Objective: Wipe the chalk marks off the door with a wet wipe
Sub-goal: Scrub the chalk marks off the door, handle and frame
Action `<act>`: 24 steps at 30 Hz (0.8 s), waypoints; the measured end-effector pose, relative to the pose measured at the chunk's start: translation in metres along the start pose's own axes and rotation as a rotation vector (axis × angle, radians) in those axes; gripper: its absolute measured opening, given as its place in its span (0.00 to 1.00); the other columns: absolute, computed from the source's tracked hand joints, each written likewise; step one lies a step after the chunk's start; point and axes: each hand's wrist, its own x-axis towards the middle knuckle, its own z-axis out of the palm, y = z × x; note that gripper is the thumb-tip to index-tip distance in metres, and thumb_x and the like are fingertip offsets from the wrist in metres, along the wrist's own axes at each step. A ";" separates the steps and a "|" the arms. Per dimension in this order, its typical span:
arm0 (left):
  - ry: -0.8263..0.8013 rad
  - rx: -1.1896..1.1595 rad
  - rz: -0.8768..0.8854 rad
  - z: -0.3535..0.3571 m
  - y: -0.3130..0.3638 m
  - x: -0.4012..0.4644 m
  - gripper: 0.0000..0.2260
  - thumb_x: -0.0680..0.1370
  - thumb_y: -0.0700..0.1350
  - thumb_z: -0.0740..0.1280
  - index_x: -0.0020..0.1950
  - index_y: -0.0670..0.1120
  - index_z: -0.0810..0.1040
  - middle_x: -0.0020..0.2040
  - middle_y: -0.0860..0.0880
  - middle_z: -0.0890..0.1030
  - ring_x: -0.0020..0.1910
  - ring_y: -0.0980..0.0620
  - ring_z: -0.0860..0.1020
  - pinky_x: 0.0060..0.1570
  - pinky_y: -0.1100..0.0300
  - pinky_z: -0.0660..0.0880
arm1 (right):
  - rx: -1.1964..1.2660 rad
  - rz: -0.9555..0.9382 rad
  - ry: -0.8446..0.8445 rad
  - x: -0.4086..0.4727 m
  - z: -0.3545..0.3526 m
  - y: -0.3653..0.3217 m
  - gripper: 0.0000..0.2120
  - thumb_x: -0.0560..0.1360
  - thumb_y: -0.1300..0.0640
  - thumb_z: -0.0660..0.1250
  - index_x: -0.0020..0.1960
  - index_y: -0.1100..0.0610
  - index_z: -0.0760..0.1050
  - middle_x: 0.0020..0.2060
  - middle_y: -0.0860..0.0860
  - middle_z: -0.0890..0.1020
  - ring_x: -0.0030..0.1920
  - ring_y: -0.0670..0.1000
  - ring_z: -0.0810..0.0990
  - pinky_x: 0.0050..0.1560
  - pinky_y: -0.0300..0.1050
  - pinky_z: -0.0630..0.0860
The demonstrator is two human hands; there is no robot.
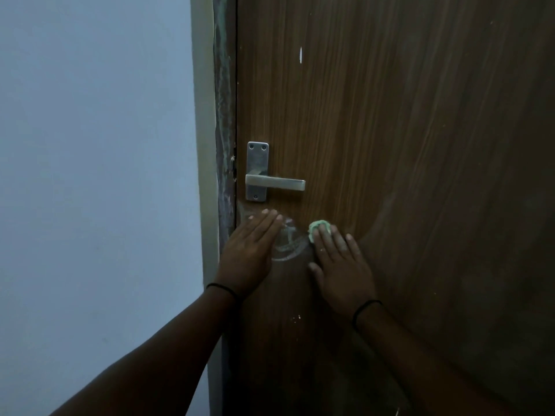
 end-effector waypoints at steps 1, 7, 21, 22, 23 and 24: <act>-0.025 0.007 -0.023 0.001 -0.001 -0.004 0.21 0.77 0.45 0.58 0.69 0.41 0.73 0.69 0.42 0.74 0.70 0.44 0.70 0.70 0.46 0.60 | 0.005 0.052 0.032 -0.001 -0.002 0.006 0.31 0.82 0.41 0.45 0.80 0.54 0.42 0.80 0.51 0.47 0.79 0.51 0.42 0.78 0.52 0.42; -0.036 -0.013 -0.053 0.011 0.007 -0.010 0.24 0.71 0.36 0.73 0.67 0.40 0.75 0.64 0.40 0.78 0.65 0.42 0.76 0.66 0.45 0.64 | 0.091 0.070 0.039 0.010 0.003 -0.018 0.34 0.81 0.42 0.49 0.80 0.55 0.41 0.80 0.52 0.44 0.79 0.52 0.40 0.78 0.54 0.45; -0.074 -0.052 -0.264 0.014 0.015 -0.008 0.07 0.79 0.44 0.67 0.42 0.43 0.79 0.33 0.46 0.78 0.28 0.49 0.75 0.26 0.54 0.73 | -0.019 0.058 -0.017 -0.031 0.023 0.008 0.32 0.82 0.41 0.47 0.80 0.55 0.44 0.80 0.52 0.47 0.79 0.51 0.43 0.78 0.53 0.44; -0.076 -0.055 -0.267 0.015 0.014 -0.009 0.07 0.79 0.45 0.66 0.42 0.44 0.79 0.34 0.46 0.78 0.28 0.49 0.75 0.27 0.54 0.73 | -0.016 0.094 0.003 -0.032 0.023 0.013 0.32 0.82 0.41 0.47 0.80 0.55 0.44 0.80 0.52 0.48 0.79 0.52 0.44 0.78 0.53 0.45; -0.080 -0.059 -0.272 0.016 0.014 -0.008 0.08 0.79 0.45 0.66 0.42 0.44 0.79 0.34 0.46 0.78 0.28 0.49 0.74 0.27 0.54 0.73 | 0.002 0.147 0.029 -0.031 0.021 0.016 0.32 0.82 0.41 0.47 0.80 0.56 0.45 0.79 0.52 0.48 0.79 0.52 0.45 0.78 0.54 0.47; -0.086 -0.064 -0.275 0.017 0.014 -0.008 0.08 0.79 0.45 0.66 0.43 0.44 0.79 0.35 0.47 0.78 0.29 0.49 0.74 0.27 0.55 0.72 | 0.024 0.200 0.051 -0.027 0.020 0.017 0.32 0.82 0.41 0.46 0.80 0.56 0.44 0.79 0.53 0.48 0.79 0.52 0.45 0.78 0.54 0.47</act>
